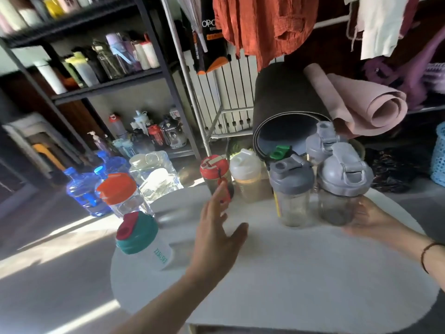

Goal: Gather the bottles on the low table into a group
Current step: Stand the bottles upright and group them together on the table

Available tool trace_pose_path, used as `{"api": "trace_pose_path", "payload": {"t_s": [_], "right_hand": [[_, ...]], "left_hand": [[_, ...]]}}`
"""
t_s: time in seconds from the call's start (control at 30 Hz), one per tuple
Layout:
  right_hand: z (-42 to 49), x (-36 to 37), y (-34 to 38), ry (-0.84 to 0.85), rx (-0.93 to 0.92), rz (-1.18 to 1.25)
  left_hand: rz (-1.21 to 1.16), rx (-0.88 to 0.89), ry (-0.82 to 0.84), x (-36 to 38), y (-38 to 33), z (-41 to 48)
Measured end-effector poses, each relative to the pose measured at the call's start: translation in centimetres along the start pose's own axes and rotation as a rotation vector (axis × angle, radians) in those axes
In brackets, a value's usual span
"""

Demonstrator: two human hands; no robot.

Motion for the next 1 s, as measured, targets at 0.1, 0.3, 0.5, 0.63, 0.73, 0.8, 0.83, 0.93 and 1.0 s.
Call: {"api": "trace_pose_path", "payload": {"t_s": [0.1, 0.3, 0.5, 0.63, 0.73, 0.8, 0.83, 0.93, 1.0], "right_hand": [[0.0, 0.1, 0.9, -0.029, -0.063, 0.085], [-0.4, 0.5, 1.9, -0.041, -0.038, 0.108], [-1.2, 0.7, 1.7, -0.027, 0.001, 0.074], [-1.4, 0.5, 1.5, -0.041, 0.003, 0.075], [-1.6, 0.6, 1.4, -0.043, 0.002, 0.065], [-1.8, 0.6, 1.3, -0.038, 0.007, 0.056], [-2.1, 0.7, 1.3, -0.031, 0.011, 0.063], [-2.3, 0.6, 1.1, -0.04, 0.027, 0.079], [-2.4, 0.4, 1.0, -0.051, 0.037, 0.086]], "left_hand": [[0.382, 0.17, -0.136, -7.8, -4.0, 0.1], [1.15, -0.323, 0.081, -16.0, 1.4, 1.1], [0.937, -0.398, 0.118, -16.6, 6.3, 0.6], [0.916, -0.343, -0.021, -17.1, 7.0, 1.3], [0.883, -0.344, -0.089, -17.8, 8.3, 1.5], [0.874, -0.34, -0.117, -18.0, 8.6, 1.2], [0.883, -0.323, -0.127, -17.9, 8.4, 1.2], [0.886, -0.186, -0.119, -16.3, 6.3, 1.4], [0.809, -0.079, -0.1, -14.1, 4.4, 2.0]]}}
Point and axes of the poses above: each hand's wrist, its own z-axis towards the middle knuckle, its own x-axis out of the palm, y = z × x, the point moved 8 cm from there along z, towards the middle knuckle, and after that the axes turned 11 degrees about -z, right-handed, at the moved point
